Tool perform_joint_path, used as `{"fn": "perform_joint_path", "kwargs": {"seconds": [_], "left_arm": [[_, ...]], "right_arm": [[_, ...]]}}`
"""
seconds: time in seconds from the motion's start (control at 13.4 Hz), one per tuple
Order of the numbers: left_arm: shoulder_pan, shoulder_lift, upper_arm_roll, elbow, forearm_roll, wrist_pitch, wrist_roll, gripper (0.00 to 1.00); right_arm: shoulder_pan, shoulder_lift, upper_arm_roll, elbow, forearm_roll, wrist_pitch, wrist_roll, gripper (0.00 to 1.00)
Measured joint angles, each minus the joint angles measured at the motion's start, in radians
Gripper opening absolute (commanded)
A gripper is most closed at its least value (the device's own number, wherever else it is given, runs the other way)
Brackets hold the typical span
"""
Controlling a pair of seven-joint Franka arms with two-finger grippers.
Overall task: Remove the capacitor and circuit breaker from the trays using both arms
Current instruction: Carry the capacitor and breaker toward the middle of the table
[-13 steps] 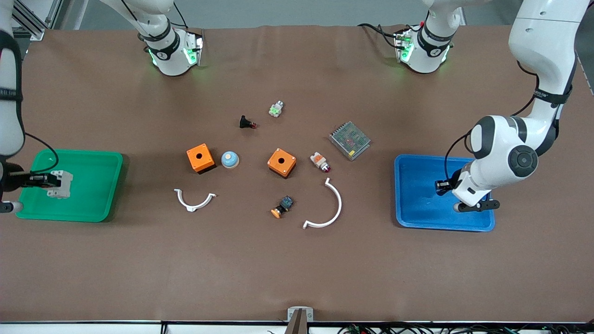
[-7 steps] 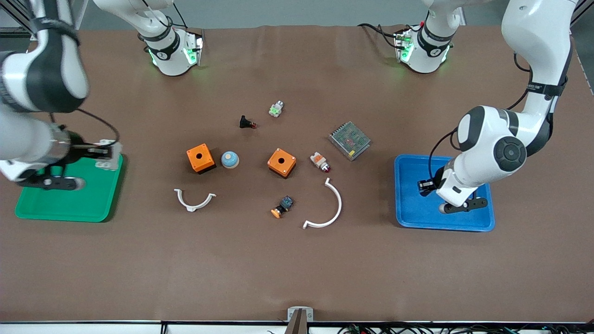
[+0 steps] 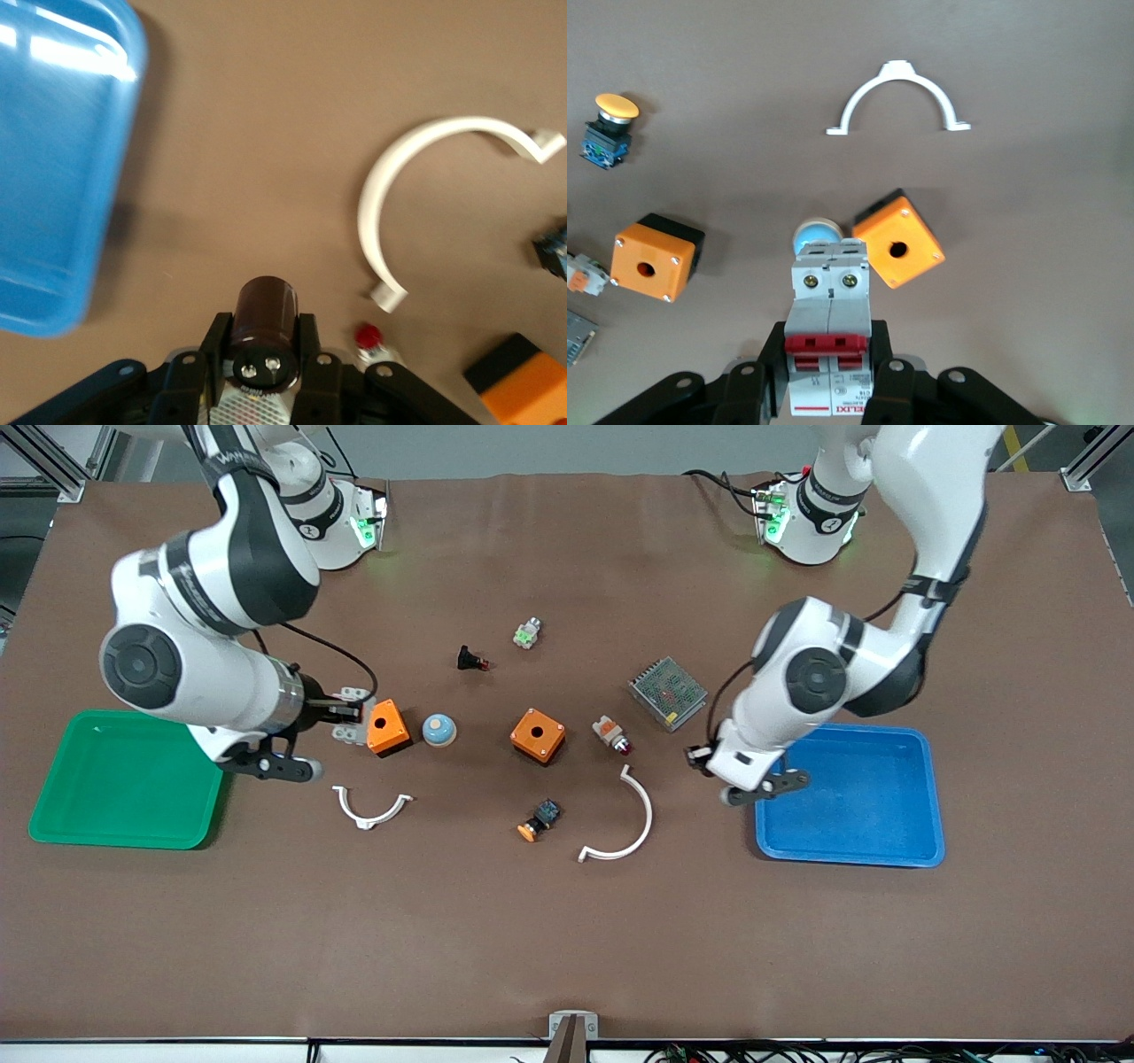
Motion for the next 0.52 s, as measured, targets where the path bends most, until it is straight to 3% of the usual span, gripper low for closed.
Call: {"fn": "perform_joint_path", "kwargs": {"seconds": [0.22, 0.52], "left_arm": [[-0.098, 0.088, 0.004, 0.057, 0.000, 0.006, -0.122, 0.00], [-0.154, 0.175, 0.007, 0.073, 0.000, 0.115, -0.209, 0.00]], "right_arm": [[0.041, 0.051, 0.000, -0.059, 0.009, 0.136, 0.002, 0.20], [0.127, 0.090, 0.000, -0.163, 0.010, 0.325, 0.061, 0.20]]}}
